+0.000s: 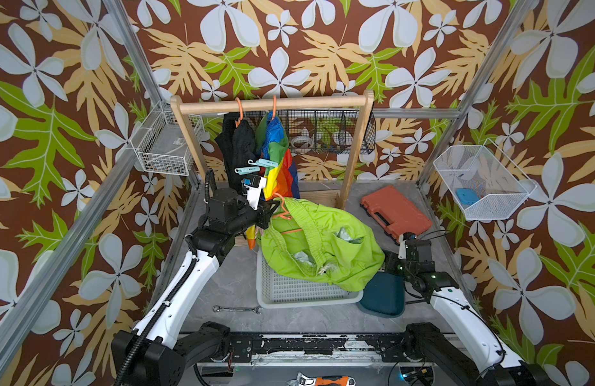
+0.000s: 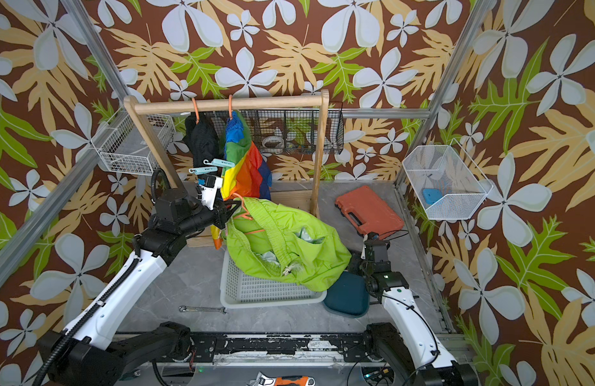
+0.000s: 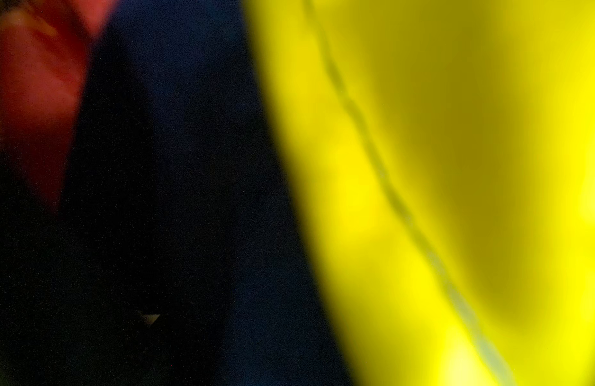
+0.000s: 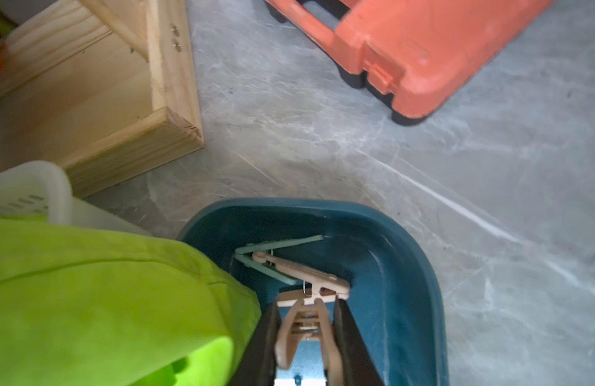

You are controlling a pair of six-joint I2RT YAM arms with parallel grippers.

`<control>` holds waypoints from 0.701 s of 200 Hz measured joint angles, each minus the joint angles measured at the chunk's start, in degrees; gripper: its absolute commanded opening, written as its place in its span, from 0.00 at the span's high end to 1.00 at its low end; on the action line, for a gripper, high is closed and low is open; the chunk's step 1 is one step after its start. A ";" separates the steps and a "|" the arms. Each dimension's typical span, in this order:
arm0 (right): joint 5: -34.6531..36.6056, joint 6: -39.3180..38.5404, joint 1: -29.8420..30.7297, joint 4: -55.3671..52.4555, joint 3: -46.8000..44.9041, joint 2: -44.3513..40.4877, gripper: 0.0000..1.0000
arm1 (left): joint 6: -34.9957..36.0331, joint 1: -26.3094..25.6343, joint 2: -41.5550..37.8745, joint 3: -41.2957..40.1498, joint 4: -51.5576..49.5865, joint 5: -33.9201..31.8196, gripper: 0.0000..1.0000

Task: Remove the clothespins securing shorts to the hanger
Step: Place the clothespin in the storage box.

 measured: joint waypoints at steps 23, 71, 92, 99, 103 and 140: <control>1.40 1.09 0.02 0.04 -0.48 -2.25 0.45 | -0.22 0.00 -0.09 -0.20 0.22 0.04 1.00; 3.96 -0.48 0.09 -0.20 5.31 -6.86 0.41 | -0.50 0.02 -0.09 -0.20 0.26 0.24 1.00; 3.96 -3.21 1.62 -0.13 10.14 -7.76 0.39 | -0.55 0.04 -0.07 -0.20 0.26 0.42 1.00; 3.82 -4.44 2.64 0.13 12.11 -7.78 0.38 | -0.55 0.04 -0.04 -0.20 0.28 0.42 1.00; 3.65 -5.38 3.39 0.42 13.31 -7.74 0.38 | -0.57 0.04 0.00 -0.20 0.33 0.46 1.00; -2.43 -12.94 8.31 2.99 24.52 -3.52 0.36 | -0.74 0.04 0.59 -0.20 0.85 1.75 1.00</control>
